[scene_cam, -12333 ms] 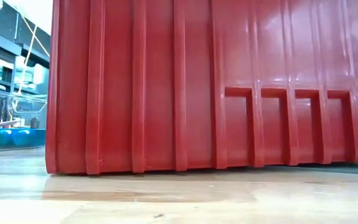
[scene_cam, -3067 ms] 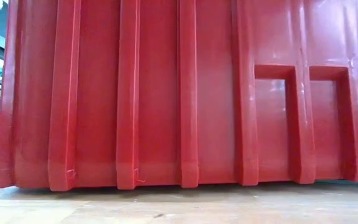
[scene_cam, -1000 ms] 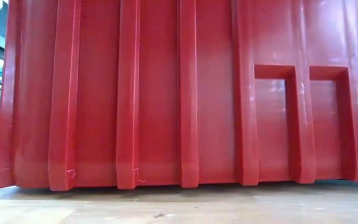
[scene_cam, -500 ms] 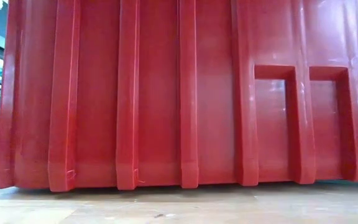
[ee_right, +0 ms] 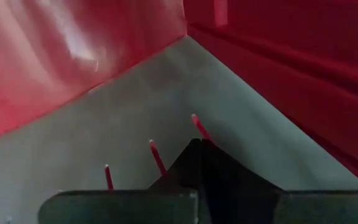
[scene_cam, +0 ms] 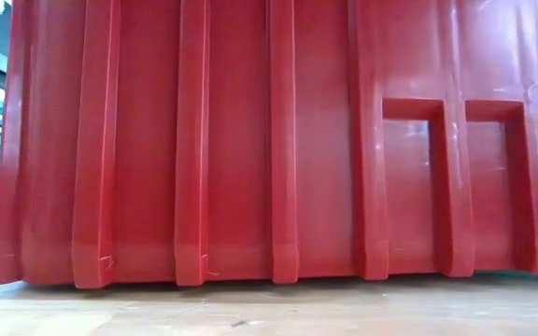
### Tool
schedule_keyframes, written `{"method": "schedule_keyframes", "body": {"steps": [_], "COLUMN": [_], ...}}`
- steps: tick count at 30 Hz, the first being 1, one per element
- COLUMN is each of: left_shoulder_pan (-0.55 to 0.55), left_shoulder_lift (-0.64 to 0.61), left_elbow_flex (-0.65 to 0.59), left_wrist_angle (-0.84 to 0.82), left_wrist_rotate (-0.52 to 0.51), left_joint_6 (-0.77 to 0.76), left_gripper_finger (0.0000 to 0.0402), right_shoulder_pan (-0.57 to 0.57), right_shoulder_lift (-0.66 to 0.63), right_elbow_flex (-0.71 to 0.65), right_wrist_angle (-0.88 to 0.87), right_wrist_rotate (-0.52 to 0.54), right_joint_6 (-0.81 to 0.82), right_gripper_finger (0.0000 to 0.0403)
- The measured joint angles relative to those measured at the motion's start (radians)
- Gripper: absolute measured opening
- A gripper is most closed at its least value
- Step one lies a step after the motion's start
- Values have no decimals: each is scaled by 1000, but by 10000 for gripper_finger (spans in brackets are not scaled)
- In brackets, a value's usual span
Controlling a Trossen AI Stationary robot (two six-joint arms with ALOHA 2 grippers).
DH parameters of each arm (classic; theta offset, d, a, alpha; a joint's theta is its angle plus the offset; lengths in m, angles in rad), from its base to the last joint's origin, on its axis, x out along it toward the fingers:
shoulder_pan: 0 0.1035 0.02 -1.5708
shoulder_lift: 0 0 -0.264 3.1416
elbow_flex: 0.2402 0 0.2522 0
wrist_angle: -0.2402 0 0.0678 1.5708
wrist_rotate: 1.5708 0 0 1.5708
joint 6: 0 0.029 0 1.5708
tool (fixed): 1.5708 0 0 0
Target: Sort Items/Unsort Items
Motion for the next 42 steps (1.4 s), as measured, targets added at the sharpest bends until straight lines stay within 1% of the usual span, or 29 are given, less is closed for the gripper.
{"method": "schedule_keyframes", "body": {"steps": [1, 4, 5, 7, 13, 16, 22, 26, 32, 36, 39, 42], "left_shoulder_pan": [0, 0, 0, 0, 0, 0, 0, 0, 0, 0, 0, 0], "left_shoulder_lift": [0, 0, 0, 0, 0, 0, 0, 0, 0, 0, 0, 0], "left_elbow_flex": [0, 0, 0, 0, 0, 0, 0, 0, 0, 0, 0, 0], "left_wrist_angle": [0, 0, 0, -1, -2, -2, -2, -4, -9, -26, -39, -56], "left_wrist_rotate": [1, 7, 14, 20, 21, 21, 20, 14, 13, 13, 14, 27], "left_joint_6": [0, 0, 0, -1, 0, 0, 0, 0, 1, 0, 0, -8], "left_gripper_finger": [0, 0, 0, 0, 0, 0, 0, 0, 0, 0, 0, 0], "right_shoulder_pan": [3, 10, 12, 22, 21, 16, 10, 20, 47, 58, 58, 57], "right_shoulder_lift": [-3, -4, -4, 3, 6, 6, 20, 20, 20, 20, 20, 22], "right_elbow_flex": [0, -2, -3, -4, -4, -4, -2, -1, -1, -1, -1, -1], "right_wrist_angle": [12, 74, 86, 121, 157, 104, -27, -82, -86, -85, -86, -85], "right_wrist_rotate": [-33, -238, -278, -304, -298, -297, -223, -122, -81, -31, -53, -166], "right_joint_6": [7, 16, 21, 11, -78, -94, -89, -53, -8, 10, 34, 82], "right_gripper_finger": [0, 0, 0, 0, 0, 0, 0, 0, 0, 0, 0, 0]}}
